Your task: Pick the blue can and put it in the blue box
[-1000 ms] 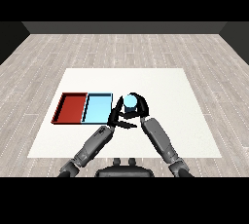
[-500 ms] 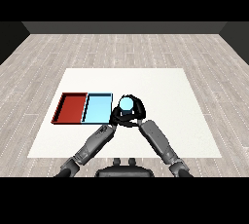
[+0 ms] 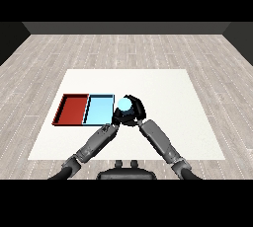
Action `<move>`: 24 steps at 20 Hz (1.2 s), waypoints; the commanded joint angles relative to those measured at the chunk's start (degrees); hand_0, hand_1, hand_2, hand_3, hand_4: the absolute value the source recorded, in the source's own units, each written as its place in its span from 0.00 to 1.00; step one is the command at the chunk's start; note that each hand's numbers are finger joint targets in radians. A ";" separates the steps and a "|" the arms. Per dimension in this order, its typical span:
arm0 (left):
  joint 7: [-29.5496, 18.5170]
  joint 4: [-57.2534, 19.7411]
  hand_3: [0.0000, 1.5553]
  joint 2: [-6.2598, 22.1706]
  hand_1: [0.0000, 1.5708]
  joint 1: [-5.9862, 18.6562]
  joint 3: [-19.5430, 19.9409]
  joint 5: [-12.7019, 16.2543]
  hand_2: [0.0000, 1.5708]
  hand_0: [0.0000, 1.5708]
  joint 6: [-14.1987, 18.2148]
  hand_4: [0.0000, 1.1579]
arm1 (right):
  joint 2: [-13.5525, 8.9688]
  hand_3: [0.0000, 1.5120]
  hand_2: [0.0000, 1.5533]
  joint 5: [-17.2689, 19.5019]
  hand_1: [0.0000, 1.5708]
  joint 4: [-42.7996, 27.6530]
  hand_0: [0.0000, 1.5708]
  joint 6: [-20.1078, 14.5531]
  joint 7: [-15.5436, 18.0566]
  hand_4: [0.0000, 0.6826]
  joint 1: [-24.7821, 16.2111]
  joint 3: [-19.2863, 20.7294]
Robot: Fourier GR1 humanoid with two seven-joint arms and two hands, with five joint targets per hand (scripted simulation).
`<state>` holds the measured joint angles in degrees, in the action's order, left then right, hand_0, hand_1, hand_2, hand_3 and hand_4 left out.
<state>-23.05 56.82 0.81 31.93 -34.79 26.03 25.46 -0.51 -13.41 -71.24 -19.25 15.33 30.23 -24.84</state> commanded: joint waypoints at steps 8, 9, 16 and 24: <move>1.52 -3.48 0.00 -0.73 0.00 4.51 -2.63 5.57 0.00 0.00 6.63 0.52 | 0.45 0.90 0.94 -1.11 0.93 0.55 0.93 0.06 0.11 0.73 1.25 -1.70; 0.87 -0.95 0.00 -0.72 0.00 3.22 -1.78 6.52 0.25 0.00 7.37 0.67 | 0.45 0.90 0.94 -0.47 0.92 -1.42 0.92 -0.99 -2.81 0.75 2.36 -1.69; 1.05 -5.67 0.94 -0.73 1.00 4.52 -2.78 4.12 0.99 1.00 10.29 0.98 | 0.43 0.91 0.94 -2.85 0.90 -2.67 0.90 -3.28 -0.93 0.77 0.11 -5.76; 2.62 -4.66 0.94 -0.74 1.00 5.39 -2.07 3.30 0.99 1.00 13.27 0.99 | 0.46 0.86 0.90 -3.10 0.85 -0.99 0.85 -0.66 1.20 0.73 -0.19 -1.76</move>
<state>-21.52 53.92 1.23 33.46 -37.60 27.89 36.71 -0.95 -15.65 -71.92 -20.58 17.21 29.71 -27.36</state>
